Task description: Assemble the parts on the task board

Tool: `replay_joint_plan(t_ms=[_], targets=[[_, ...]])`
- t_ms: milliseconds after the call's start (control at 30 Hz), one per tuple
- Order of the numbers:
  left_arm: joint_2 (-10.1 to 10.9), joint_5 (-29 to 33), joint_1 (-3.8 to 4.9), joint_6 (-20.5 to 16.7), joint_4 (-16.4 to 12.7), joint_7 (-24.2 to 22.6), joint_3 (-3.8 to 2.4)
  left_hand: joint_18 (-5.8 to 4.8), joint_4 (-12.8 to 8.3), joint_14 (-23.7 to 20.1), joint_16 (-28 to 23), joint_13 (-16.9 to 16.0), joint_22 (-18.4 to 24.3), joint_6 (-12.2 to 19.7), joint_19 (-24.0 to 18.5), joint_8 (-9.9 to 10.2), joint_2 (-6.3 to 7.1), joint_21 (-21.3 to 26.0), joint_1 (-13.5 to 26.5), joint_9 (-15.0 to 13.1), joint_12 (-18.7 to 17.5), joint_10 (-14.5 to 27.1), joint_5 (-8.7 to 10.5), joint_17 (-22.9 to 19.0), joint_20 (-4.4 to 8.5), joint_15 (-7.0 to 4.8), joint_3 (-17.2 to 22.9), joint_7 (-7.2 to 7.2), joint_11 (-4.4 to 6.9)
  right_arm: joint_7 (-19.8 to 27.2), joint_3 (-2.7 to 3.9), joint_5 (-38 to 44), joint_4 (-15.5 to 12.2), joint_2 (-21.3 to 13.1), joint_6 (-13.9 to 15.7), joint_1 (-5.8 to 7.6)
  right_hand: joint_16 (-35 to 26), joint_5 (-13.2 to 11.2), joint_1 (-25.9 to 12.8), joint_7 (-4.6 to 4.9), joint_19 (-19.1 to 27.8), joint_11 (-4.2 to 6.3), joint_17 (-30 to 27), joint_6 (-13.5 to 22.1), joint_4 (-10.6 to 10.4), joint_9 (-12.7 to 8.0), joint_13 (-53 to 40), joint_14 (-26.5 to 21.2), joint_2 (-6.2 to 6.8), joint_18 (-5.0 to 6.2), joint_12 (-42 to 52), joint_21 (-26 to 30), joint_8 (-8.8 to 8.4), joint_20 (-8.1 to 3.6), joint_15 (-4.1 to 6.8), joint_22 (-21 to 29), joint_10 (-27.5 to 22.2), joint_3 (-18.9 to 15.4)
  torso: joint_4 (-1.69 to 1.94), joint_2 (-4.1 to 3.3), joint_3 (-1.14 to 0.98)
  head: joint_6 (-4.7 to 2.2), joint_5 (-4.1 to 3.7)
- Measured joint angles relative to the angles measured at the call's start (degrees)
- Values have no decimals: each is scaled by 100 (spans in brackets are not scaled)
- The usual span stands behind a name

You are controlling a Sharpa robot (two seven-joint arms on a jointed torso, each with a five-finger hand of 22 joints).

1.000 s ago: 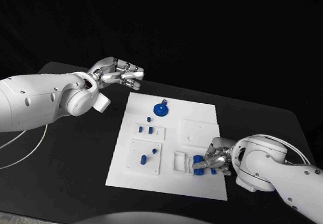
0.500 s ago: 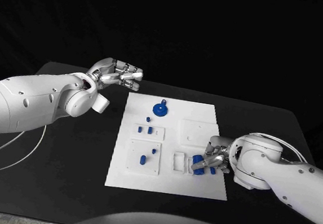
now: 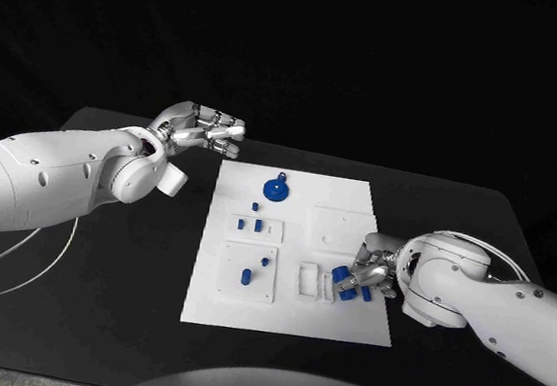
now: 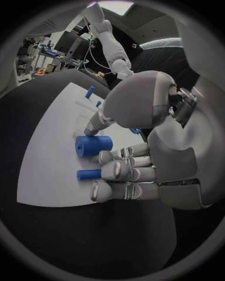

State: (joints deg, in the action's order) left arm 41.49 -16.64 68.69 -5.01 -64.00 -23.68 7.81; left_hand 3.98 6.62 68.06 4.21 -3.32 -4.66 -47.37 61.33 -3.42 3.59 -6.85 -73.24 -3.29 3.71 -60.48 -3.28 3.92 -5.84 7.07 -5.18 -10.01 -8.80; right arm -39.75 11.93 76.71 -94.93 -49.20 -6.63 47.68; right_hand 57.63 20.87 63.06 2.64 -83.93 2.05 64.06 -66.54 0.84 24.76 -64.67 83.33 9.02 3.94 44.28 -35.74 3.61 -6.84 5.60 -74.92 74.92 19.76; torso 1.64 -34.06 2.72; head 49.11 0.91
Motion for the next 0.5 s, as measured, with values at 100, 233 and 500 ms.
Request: replay_joint_plan(t_ms=[100, 233, 500], targets=[[0, 0, 0, 8, 2, 4, 0, 0, 11, 0, 0, 0, 3, 0, 0, 0, 0, 0, 0, 0, 0, 0, 0, 0, 0, 0, 11, 0, 0, 1, -2, -228, 13, -36, 118, -1, 0, 0, -109, -10, 0, 11, 7, -10, 4, 45, 0, 27, -109, -1, 8, -7, -29, 0, 10, 0, -7, -1, 3, -2, -1, -7, 9], [-1, 0, 0, 18, 5, 10, 0, 0, 16, -13, 0, 0, 4, 0, 0, 0, 9, 0, 10, 0, 0, 0, 0, 0, 0, -13, 16, 0, 0, -2, -4, -493, 31, -73, 247, -2, 39, 1, -205, -25, -22, 46, 15, -25, 66, 332, -17, 29, -205, 0, 76, -40, -12, -22, 12, 0, 4, -62, 3, -4, -1, -15, 18], [-3, 0, 0, 35, 8, 21, 1, 0, 53, -21, 0, 0, 3, 0, 0, -1, 23, 0, 23, -1, 0, -1, 0, -1, 0, -21, 19, 0, 0, -20, -12, -839, 50, -103, 419, 0, 39, 3, -251, -22, -1, 66, 19, -22, 72, 793, 21, 7, -251, 0, 71, -98, -14, -43, 33, 0, -15, -68, 7, -10, 1, -19, 18]])
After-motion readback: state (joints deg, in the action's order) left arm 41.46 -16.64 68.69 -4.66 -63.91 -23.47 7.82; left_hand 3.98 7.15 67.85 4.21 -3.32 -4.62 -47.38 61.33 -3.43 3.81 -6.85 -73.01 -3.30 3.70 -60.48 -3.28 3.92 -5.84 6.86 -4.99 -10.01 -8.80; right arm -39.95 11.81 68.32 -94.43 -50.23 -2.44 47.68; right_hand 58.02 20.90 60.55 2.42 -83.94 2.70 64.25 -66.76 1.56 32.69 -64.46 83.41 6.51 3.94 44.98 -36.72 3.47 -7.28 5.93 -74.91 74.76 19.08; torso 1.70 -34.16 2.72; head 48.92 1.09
